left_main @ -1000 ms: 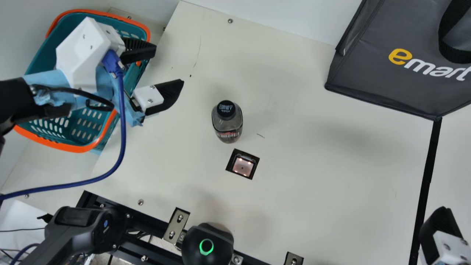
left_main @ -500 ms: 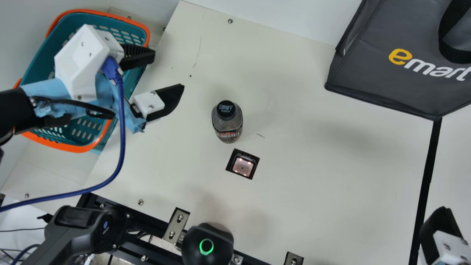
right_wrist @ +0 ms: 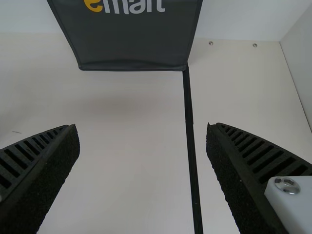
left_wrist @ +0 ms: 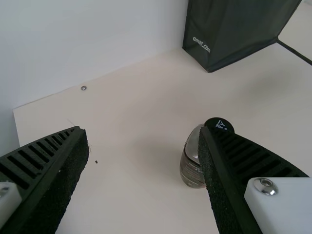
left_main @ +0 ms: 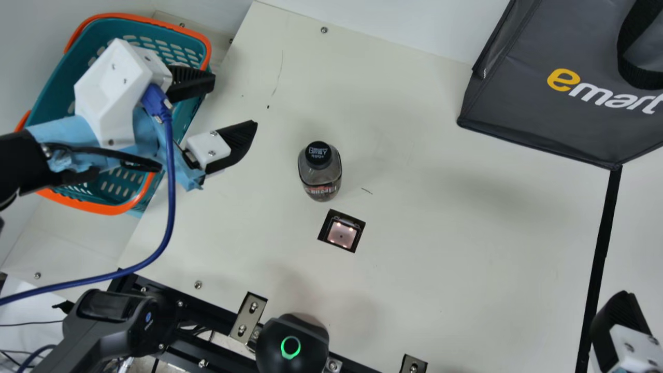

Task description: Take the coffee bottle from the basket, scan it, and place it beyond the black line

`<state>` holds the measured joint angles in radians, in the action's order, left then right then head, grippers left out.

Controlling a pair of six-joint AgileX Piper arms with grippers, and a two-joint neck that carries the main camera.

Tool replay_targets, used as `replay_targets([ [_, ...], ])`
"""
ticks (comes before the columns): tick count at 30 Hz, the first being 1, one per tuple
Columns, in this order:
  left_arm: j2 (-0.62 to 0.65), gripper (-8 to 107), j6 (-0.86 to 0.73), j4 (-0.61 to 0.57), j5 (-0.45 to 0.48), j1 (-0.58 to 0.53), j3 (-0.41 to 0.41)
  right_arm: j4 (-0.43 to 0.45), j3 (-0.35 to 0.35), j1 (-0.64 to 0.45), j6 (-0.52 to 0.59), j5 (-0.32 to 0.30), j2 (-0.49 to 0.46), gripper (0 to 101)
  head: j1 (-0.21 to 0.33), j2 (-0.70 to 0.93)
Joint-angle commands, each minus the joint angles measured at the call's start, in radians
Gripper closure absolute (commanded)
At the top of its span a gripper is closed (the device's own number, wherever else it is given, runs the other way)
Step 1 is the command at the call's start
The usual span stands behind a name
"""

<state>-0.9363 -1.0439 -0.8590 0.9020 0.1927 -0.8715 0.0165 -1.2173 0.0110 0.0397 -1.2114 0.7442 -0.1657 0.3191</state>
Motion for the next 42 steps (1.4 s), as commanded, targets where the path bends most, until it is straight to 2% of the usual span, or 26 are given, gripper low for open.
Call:
replay_targets([
  [1,0.000,9,0.000,0.000,0.000,0.000,0.000,0.000,0.000,0.000,0.000,0.000,0.000,11,0.027,0.002],
  [7,0.000,9,0.000,0.000,0.000,0.000,0.000,0.000,0.000,0.000,0.000,0.000,0.000,11,0.027,0.002],
  [22,0.000,9,0.000,0.000,0.000,0.000,0.000,0.000,0.000,0.000,0.000,-0.002,0.000,11,0.027,-0.347],
  [42,0.000,9,0.000,0.000,0.000,0.000,0.000,0.000,0.000,0.000,0.000,-0.002,0.000,11,0.027,-0.347],
])
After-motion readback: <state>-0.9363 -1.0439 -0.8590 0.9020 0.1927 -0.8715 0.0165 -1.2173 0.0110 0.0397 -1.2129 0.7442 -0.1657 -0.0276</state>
